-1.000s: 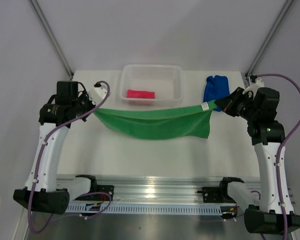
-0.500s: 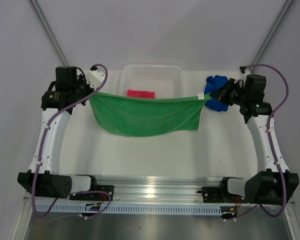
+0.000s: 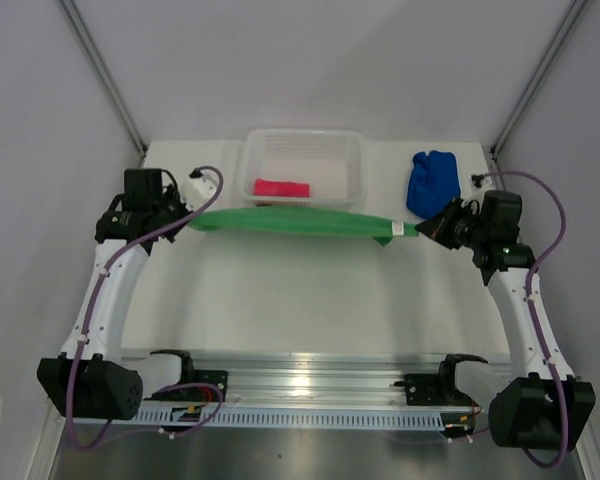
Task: Roll the towels
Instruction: Flatten the towel
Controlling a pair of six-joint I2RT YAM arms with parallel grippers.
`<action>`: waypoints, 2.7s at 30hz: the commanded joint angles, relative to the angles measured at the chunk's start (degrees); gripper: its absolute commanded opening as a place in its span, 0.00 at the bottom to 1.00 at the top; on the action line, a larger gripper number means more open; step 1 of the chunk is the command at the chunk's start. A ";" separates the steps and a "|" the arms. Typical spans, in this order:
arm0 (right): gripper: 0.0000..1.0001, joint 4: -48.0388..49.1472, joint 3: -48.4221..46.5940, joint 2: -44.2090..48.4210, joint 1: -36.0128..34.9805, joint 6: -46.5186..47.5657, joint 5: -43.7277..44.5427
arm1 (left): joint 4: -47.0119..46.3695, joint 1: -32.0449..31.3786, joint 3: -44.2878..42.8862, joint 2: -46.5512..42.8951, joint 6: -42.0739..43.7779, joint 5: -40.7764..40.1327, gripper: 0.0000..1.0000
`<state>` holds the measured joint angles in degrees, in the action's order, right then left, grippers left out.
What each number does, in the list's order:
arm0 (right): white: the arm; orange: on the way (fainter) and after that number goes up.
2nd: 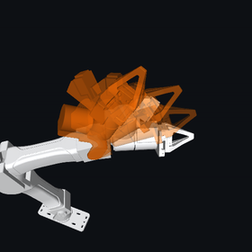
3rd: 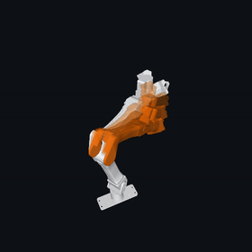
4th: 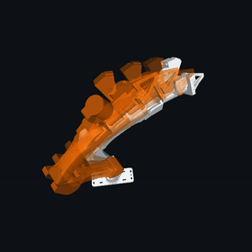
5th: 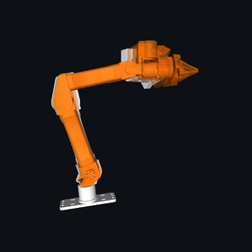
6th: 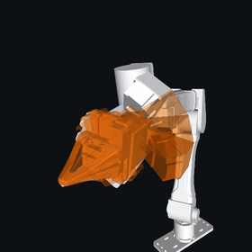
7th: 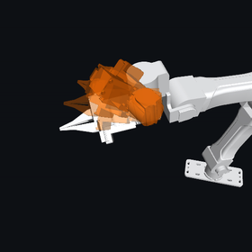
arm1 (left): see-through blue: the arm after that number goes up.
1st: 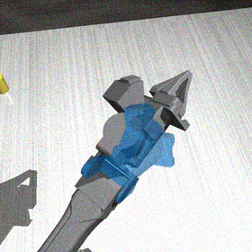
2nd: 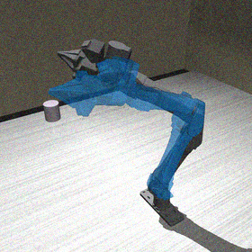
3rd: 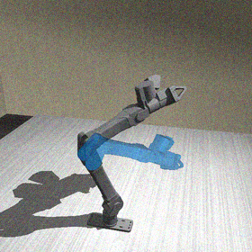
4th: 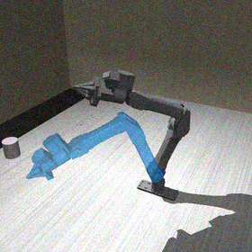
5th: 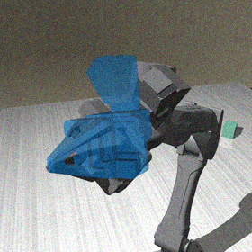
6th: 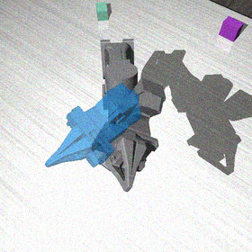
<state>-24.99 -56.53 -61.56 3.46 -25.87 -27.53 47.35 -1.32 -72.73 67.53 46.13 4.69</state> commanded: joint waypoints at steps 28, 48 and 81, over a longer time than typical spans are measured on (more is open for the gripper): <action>0.00 -25.45 17.07 15.24 -9.09 -4.63 4.85 | 28.14 1.15 22.37 -6.27 8.63 3.31 0.01; 0.00 -20.62 25.16 11.38 -11.72 -7.79 7.84 | 17.87 2.64 31.67 -2.40 11.61 1.65 0.02; 0.50 9.78 4.69 -28.77 -1.18 -2.17 3.73 | 5.14 8.53 0.23 22.09 -18.70 5.95 0.60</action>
<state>-21.87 -47.99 -84.29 1.23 -31.35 -18.87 60.88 5.13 -68.62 85.54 38.81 9.61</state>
